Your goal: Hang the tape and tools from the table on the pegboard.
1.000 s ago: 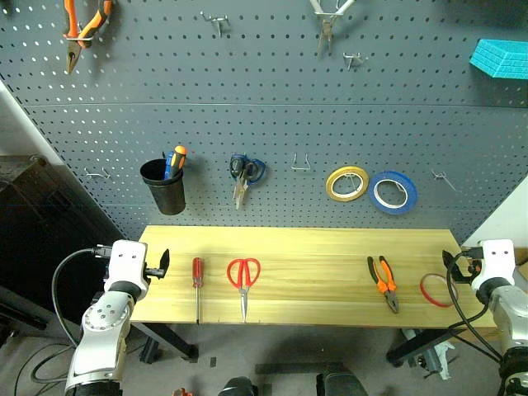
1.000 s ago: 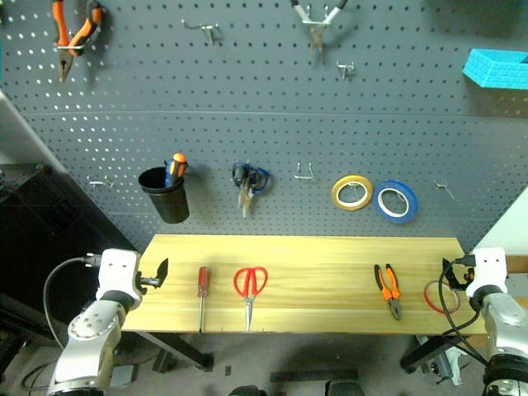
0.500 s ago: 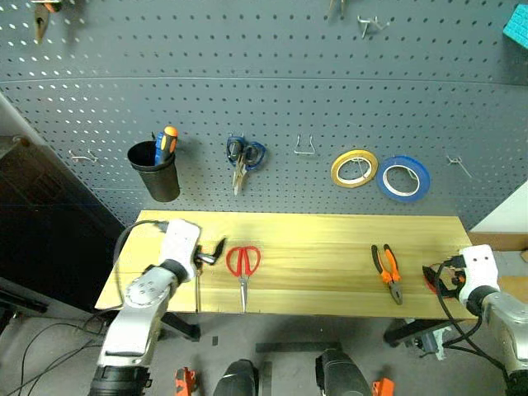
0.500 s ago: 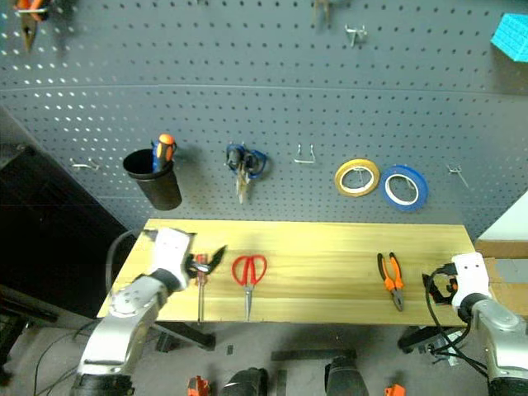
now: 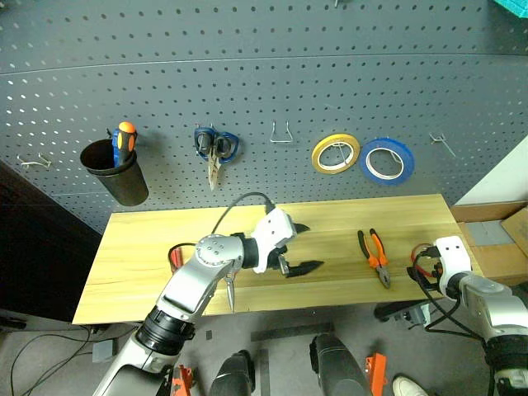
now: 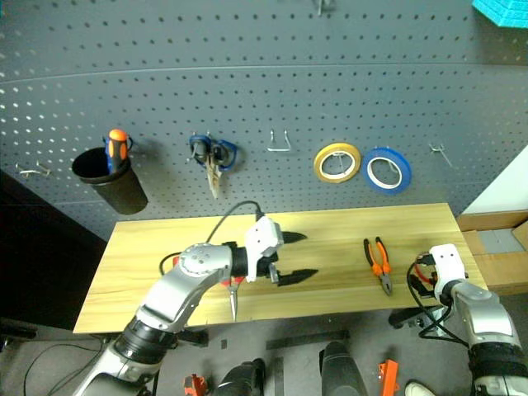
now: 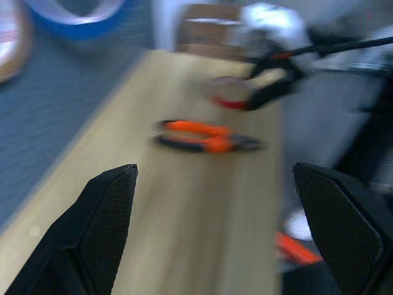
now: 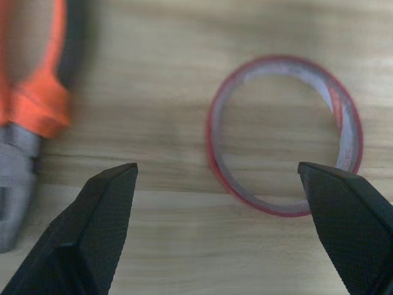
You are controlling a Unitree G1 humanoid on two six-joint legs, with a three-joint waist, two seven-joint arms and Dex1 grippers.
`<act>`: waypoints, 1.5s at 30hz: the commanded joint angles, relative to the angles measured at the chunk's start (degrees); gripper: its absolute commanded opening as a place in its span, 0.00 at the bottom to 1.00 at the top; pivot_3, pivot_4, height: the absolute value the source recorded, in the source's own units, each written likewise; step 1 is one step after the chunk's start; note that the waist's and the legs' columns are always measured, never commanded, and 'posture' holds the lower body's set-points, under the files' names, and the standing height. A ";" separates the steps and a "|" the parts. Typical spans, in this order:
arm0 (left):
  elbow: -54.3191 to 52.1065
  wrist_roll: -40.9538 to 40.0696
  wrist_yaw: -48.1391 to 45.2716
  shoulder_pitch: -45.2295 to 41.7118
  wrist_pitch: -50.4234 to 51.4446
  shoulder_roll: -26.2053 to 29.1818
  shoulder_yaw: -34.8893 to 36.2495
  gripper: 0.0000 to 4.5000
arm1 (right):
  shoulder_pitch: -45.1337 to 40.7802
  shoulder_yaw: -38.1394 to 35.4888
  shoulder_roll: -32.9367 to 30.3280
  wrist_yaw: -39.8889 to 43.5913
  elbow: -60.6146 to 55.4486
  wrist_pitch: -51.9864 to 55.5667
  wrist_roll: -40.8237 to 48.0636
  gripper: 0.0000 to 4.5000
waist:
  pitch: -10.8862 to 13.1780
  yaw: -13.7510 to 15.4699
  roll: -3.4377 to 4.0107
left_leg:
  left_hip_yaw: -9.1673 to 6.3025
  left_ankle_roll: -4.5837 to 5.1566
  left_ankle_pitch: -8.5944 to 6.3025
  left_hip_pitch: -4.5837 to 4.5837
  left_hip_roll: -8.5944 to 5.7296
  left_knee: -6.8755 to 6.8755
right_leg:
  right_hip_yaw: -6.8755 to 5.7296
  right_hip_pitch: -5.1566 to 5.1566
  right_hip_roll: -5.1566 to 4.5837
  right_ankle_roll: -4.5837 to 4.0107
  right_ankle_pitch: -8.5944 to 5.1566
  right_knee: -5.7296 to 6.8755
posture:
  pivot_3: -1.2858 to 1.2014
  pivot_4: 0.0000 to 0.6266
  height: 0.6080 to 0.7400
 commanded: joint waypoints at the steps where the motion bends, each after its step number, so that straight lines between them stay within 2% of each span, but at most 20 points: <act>1: 0.01 -0.12 -2.72 -1.87 -0.75 0.12 -1.68 0.95 | -4.46 2.64 -1.20 2.66 8.58 -4.99 -2.92 1.00 | 0.46 -0.57 -0.06 | 0.01 0.00 0.00 0.01 0.00 0.01 | 0.01 0.00 0.00 0.00 0.00 0.01 | 0.38 0.46 1.00; 3: 0.31 0.45 -3.34 -2.77 -1.34 -0.17 -2.39 0.95 | -7.63 4.75 -1.39 5.19 13.61 -6.14 -4.25 1.00 | 0.74 -1.09 -0.19 | 0.05 0.02 0.02 0.02 0.00 0.04 | 0.07 0.00 0.01 0.05 0.03 0.02 | 0.38 0.47 1.00; 6: 0.44 0.95 -3.54 -3.51 -1.65 -0.59 -2.96 0.96 | -11.65 7.07 -1.55 9.39 19.89 -5.19 -5.29 0.86 | 0.87 -1.67 -0.36 | 0.12 0.03 0.02 0.05 0.01 0.07 | 0.18 0.01 0.03 0.12 0.07 0.01 | 0.38 0.47 1.00; 11: 0.47 0.28 -4.64 -4.24 -1.62 -1.30 -3.47 0.96 | -15.26 11.01 -1.45 13.88 26.86 -5.24 -8.02 0.48 | 1.04 -1.78 -0.68 | 0.14 0.03 0.02 0.08 0.01 0.08 | 0.24 0.04 0.05 0.14 0.09 0.00 | 0.39 0.45 1.00; 15: -0.83 -0.88 -7.24 -3.54 -0.63 -0.30 -3.87 0.96 | -12.40 10.63 0.73 8.29 24.79 -8.26 -9.06 0.18 | 0.95 -1.78 -0.82 | 0.15 0.03 0.02 0.08 0.01 0.12 | 0.28 0.06 0.05 0.21 0.13 -0.02 | 0.38 0.43 1.00; 17: -0.29 -0.03 -6.91 -3.48 -1.76 -0.13 -3.78 0.96 | -6.76 9.69 2.28 4.43 18.56 -10.01 -9.17 0.02 | 0.87 -1.71 -0.95 | 0.14 0.03 0.02 0.10 0.01 0.15 | 0.29 0.07 0.05 0.22 0.14 0.00 | 0.38 0.43 1.00; 22: 1.23 1.11 -3.68 -3.65 -4.71 -1.69 -2.09 0.96 | 8.54 2.68 6.01 -7.13 -8.29 -11.82 -8.67 0.00 | 0.87 -0.33 -0.94 | 0.11 0.02 0.01 0.07 0.00 0.18 | 0.31 0.06 0.05 0.23 0.14 0.00 | 0.38 0.44 1.00; 25: 1.67 1.02 -1.35 -3.71 -6.31 -3.31 -0.96 0.96 | 16.23 0.95 7.98 -10.86 -26.01 -13.25 -10.17 0.00 | 1.08 -0.08 -0.57 | 0.16 0.02 0.01 -0.07 -0.01 0.17 | 0.39 -0.14 0.05 0.24 0.15 0.02 | 0.38 0.44 1.00; 28: 1.93 0.56 1.94 -3.58 -8.08 -5.63 1.27 0.96 | 20.11 1.60 9.47 -13.60 -40.00 -16.09 -13.18 0.00 | 1.18 -0.71 -0.41 | 0.58 0.03 0.01 -0.06 -0.06 0.19 | 0.85 -0.32 0.02 0.43 0.27 0.07 | 0.38 0.44 1.00; 31: 2.26 0.18 4.49 -3.92 -8.86 -7.20 3.47 0.96 | 18.75 2.70 10.26 -14.90 -48.13 -17.22 -15.10 0.00 | 1.19 -0.84 -0.43 | 0.65 0.03 0.01 0.00 0.00 0.27 | 0.90 -0.30 0.06 0.46 0.35 0.07 | 0.38 0.43 1.00; 36: 1.54 -0.86 6.86 -4.70 -8.93 -8.56 6.05 0.96 | 7.11 1.50 10.28 -13.49 -48.09 -17.42 -13.17 0.00 | 1.19 -0.97 -0.43 | 0.65 0.05 0.03 -0.04 0.05 0.41 | 0.90 -0.28 0.13 0.45 0.45 0.06 | 0.38 0.42 1.00; 45: 2.21 0.89 7.90 -5.64 -10.73 -8.79 5.12 0.96 | -9.69 -5.06 6.56 -12.96 -25.45 -23.81 -9.03 0.00 | 1.20 -0.15 -0.45 | 0.64 0.37 -0.16 -0.25 -0.03 0.72 | 0.90 -0.28 0.11 0.36 0.52 -0.02 | 0.40 0.40 1.00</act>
